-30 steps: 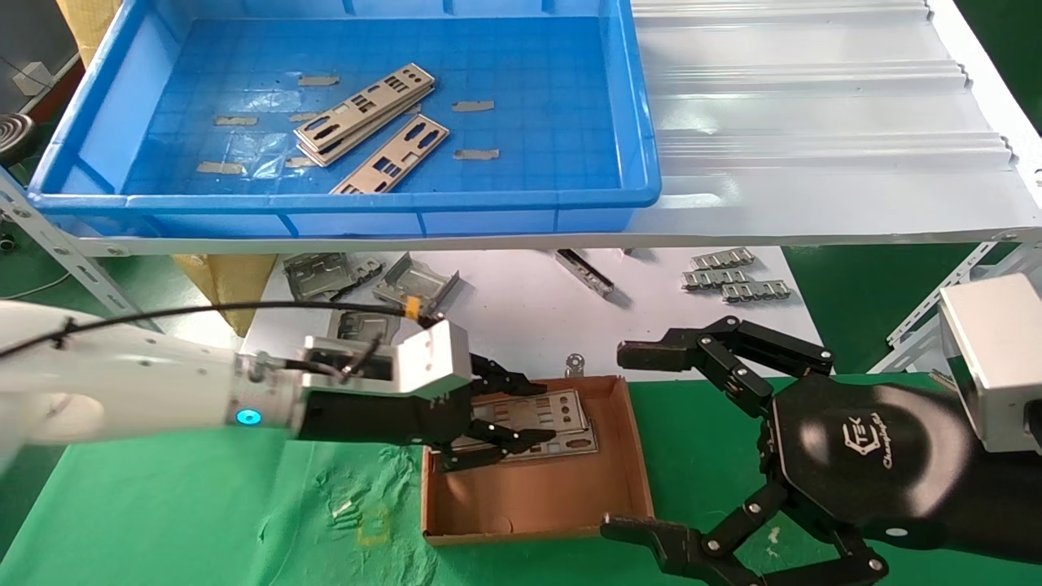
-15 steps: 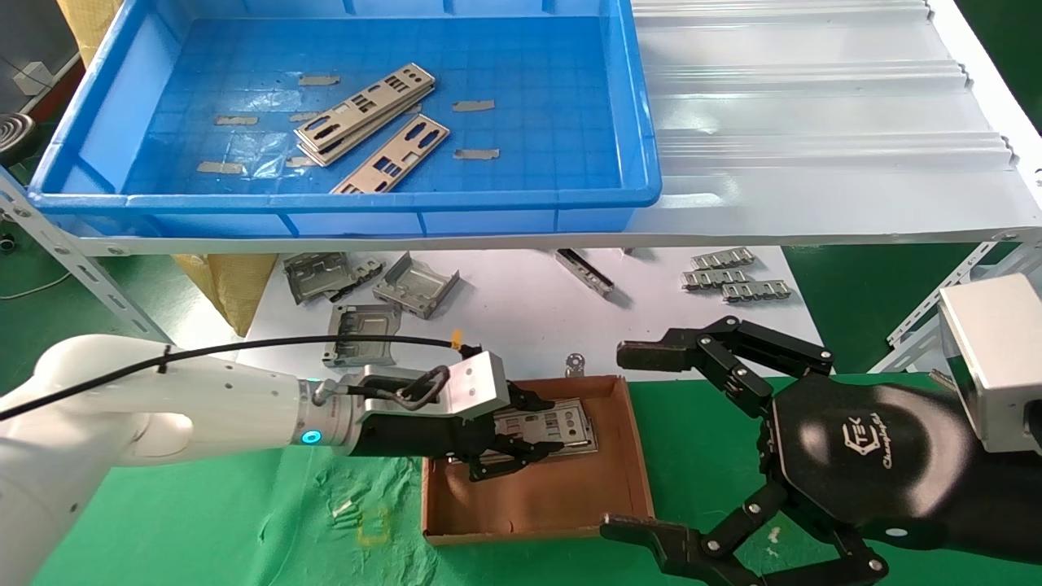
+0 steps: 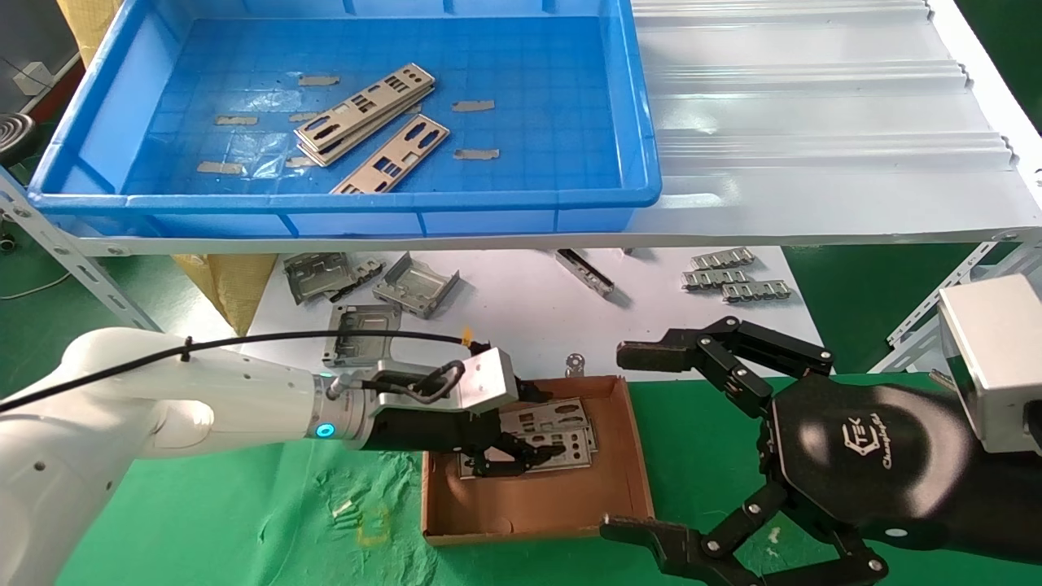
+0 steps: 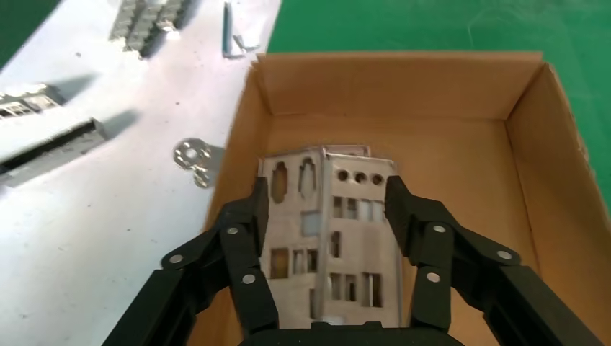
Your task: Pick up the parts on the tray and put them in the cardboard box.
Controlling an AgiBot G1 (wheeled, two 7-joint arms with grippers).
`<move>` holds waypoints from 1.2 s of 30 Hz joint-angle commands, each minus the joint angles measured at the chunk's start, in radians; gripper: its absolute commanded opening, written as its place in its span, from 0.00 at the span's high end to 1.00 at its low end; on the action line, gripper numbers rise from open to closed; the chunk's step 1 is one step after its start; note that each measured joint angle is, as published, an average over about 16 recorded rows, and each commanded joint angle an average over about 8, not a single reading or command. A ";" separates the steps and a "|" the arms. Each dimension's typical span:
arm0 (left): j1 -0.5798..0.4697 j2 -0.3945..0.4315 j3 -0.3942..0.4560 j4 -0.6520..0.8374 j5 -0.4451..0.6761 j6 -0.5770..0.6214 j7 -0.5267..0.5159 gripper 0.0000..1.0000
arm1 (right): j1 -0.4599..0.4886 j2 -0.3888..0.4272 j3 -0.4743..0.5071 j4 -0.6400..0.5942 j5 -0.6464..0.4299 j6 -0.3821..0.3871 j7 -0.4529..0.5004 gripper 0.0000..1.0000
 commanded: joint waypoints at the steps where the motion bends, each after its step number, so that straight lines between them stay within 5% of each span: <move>1: -0.007 0.001 -0.002 0.010 -0.006 0.012 0.006 0.00 | 0.000 0.000 0.000 0.000 0.000 0.000 0.000 0.00; 16: -0.029 -0.120 -0.066 -0.015 -0.127 0.356 -0.017 0.00 | 0.000 0.000 0.000 0.000 0.000 0.000 0.000 0.00; 36: 0.046 -0.203 -0.141 -0.160 -0.172 0.347 -0.097 0.00 | 0.000 0.000 0.000 0.000 0.000 0.000 0.000 0.00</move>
